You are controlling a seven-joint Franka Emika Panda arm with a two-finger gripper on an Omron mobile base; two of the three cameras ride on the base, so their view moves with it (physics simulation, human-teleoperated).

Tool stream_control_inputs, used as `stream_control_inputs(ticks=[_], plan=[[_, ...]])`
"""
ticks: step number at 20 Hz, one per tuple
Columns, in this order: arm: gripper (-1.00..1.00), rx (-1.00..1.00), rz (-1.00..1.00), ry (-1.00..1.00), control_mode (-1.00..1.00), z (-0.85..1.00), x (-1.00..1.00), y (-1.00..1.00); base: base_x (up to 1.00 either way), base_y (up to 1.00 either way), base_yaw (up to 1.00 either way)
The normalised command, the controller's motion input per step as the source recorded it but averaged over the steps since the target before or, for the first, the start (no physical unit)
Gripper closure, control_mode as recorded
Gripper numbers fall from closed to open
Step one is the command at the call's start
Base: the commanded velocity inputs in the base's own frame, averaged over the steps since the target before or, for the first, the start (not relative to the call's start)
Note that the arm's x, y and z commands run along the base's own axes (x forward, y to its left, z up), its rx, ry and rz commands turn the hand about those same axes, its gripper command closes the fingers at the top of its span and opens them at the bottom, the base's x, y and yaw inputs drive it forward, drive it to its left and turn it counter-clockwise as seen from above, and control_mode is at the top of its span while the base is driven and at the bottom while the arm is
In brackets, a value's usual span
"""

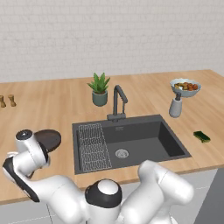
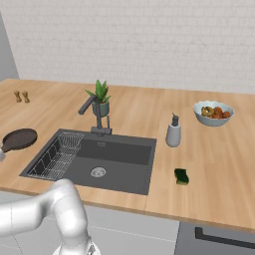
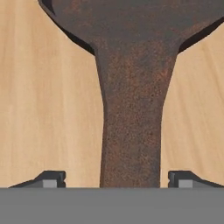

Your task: Pick the pan and sponge and place them into the sink. Then turn on the water.

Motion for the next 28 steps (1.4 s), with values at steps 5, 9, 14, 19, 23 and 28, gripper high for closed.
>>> stream_control_inputs(ticks=[5,9,14,19,23,28], plan=[[1.00,0.00,0.00,0.00,-1.00,-0.47,0.03,0.05,0.00,0.00,0.00],[1.00,0.00,0.00,0.00,-1.00,-0.56,0.00,-0.18,0.00,0.00,0.00],[1.00,0.04,0.00,-0.02,-1.00,-0.42,-0.06,-0.60,0.00,0.00,0.00],[1.00,0.16,-0.05,-0.13,-1.00,0.05,-0.02,-0.47,0.00,0.00,0.00],[1.00,0.04,-0.15,0.00,-1.00,0.37,0.00,-0.40,0.00,0.00,0.00],[1.00,0.01,-0.22,0.02,-1.00,0.50,-0.14,-0.42,0.00,0.00,0.00]])
